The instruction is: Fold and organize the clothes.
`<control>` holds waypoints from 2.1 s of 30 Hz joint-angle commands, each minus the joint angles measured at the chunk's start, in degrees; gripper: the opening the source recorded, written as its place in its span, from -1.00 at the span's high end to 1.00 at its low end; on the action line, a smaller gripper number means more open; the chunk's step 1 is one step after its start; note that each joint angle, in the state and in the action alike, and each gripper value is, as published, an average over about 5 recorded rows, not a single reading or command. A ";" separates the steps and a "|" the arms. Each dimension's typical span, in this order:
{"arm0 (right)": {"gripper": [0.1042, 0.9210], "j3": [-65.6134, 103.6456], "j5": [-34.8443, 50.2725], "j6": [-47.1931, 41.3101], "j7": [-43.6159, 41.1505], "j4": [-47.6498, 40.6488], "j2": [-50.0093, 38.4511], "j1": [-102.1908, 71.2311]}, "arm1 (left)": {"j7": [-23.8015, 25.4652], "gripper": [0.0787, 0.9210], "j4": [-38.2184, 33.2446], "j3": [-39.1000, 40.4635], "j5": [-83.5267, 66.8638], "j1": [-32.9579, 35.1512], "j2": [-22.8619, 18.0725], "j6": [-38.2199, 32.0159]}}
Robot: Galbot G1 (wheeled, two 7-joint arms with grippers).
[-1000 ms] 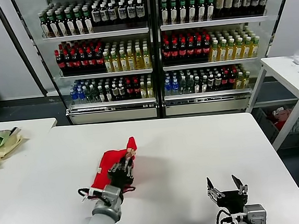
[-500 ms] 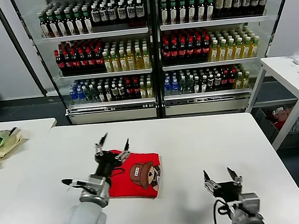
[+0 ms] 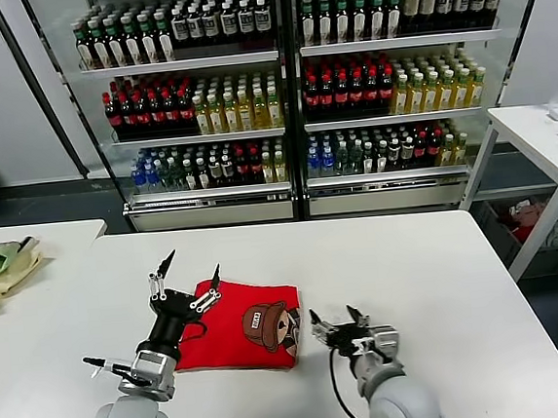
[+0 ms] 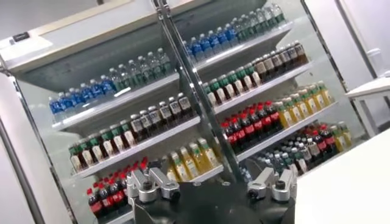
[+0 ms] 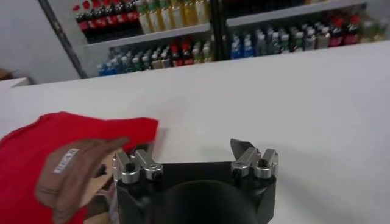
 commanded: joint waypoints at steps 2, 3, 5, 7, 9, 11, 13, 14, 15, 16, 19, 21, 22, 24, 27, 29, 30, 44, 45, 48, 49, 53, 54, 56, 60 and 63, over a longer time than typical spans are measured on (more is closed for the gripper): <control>-0.76 -7.12 8.58 -0.31 3.38 -7.60 3.71 6.66 | 1.98 -0.77 0.29 -2.12 1.17 2.23 0.06 -4.43; -0.76 -7.21 8.73 -0.31 3.77 -7.55 3.84 6.60 | 1.98 -0.77 0.31 -2.14 1.16 2.29 0.04 -4.44; -0.76 -7.38 8.99 -0.30 4.55 -7.32 3.97 6.39 | 1.96 -0.77 0.31 -2.20 1.16 2.42 0.02 -4.44; -0.76 -7.50 9.16 -0.29 5.14 -7.09 3.99 6.17 | 1.95 -0.77 0.34 -2.25 1.16 2.49 0.02 -4.44; -0.76 -7.61 9.45 -0.28 5.78 -6.96 4.09 6.04 | 1.93 -0.77 0.42 -2.25 1.16 2.49 -0.01 -4.46; -0.76 -7.69 9.73 -0.27 6.26 -7.10 4.39 5.99 | 1.84 -0.77 0.62 -2.21 1.14 2.44 -0.04 -4.47; -0.71 -7.75 9.90 -0.26 6.44 -7.48 4.83 5.97 | 1.69 -0.77 0.92 -2.18 1.11 2.35 -0.06 -4.49; -0.67 -7.77 9.92 -0.25 6.48 -7.70 5.06 5.96 | 1.61 -0.77 1.09 -2.17 1.10 2.31 -0.06 -4.49; -0.62 -7.78 9.94 -0.25 6.52 -7.88 5.28 5.95 | 1.53 -0.77 1.23 -2.18 1.08 2.29 -0.04 -4.49; -0.54 -7.77 9.97 -0.24 6.62 -8.05 5.50 5.96 | 1.47 -0.77 1.34 -2.19 1.06 2.29 -0.03 -4.49; -0.33 -7.61 10.08 -0.23 7.02 -8.47 5.91 6.03 | 1.18 -0.77 1.43 -2.22 0.71 2.30 0.00 -4.53; -0.20 -7.48 10.12 -0.23 7.03 -8.60 5.97 6.09 | 0.77 -0.77 1.34 -2.25 -0.13 2.23 0.01 -4.50; -0.12 -7.43 10.12 -0.23 6.91 -8.60 5.96 6.10 | 0.52 -0.77 1.29 -2.27 -0.64 2.16 0.03 -4.44; 0.01 -7.30 10.05 -0.22 6.55 -8.65 5.99 6.15 | 0.09 -0.77 1.23 -2.31 -1.51 2.01 0.11 -4.27; 0.22 -7.11 9.96 -0.08 5.87 -9.05 6.13 6.19 | -0.17 -0.77 1.31 -2.41 -1.89 1.86 0.27 -4.05; 0.37 -6.97 9.71 0.36 5.19 -9.20 6.13 6.05 | -0.23 -0.77 1.39 -2.46 -1.97 1.75 0.38 -3.93; 0.43 -6.80 9.48 0.62 4.73 -8.90 6.00 5.92 | -0.25 -0.77 1.44 -2.49 -2.03 1.67 0.45 -3.88; 0.88 8.71 9.25 -0.49 -15.95 1.24 -14.59 3.91 | -0.03 -0.77 5.89 -2.86 -2.02 -0.16 1.49 -5.08; 0.88 9.56 9.25 -0.48 -16.88 0.05 -14.85 4.29 | 0.06 -0.77 7.05 -2.82 -1.94 -0.71 1.54 -5.60; 0.88 10.27 8.59 -0.45 -18.67 -2.53 -14.65 4.96 | 0.36 -0.77 10.54 -2.76 -1.76 -2.30 1.60 -7.62; 0.88 9.87 7.46 -0.45 -18.85 -2.69 -14.34 4.79 | 0.45 -0.77 11.44 -2.79 -1.78 -2.56 1.56 -8.31; 0.88 8.47 1.89 -0.47 -20.12 -2.29 -13.35 3.66 | 0.91 -0.77 12.37 -3.15 -2.01 -2.58 1.32 -9.93; 0.87 8.54 1.31 -0.47 -20.73 -2.03 -13.31 3.47 | 1.04 -0.77 12.25 -3.27 -2.08 -2.49 1.32 -10.26; 0.83 9.03 0.61 -0.46 -21.65 -0.29 -13.44 2.72 | 1.29 -0.77 11.89 -3.55 -2.21 -2.30 1.36 -10.80; 0.58 10.32 -3.40 -0.33 -20.97 5.72 -13.97 -0.32 | 1.41 -0.77 11.54 -3.98 -2.40 -2.18 1.35 -11.12; 0.37 11.79 -5.34 -0.30 -19.52 8.65 -13.92 -1.39 | 1.44 -0.77 11.55 -3.90 -2.42 -2.30 1.13 -11.00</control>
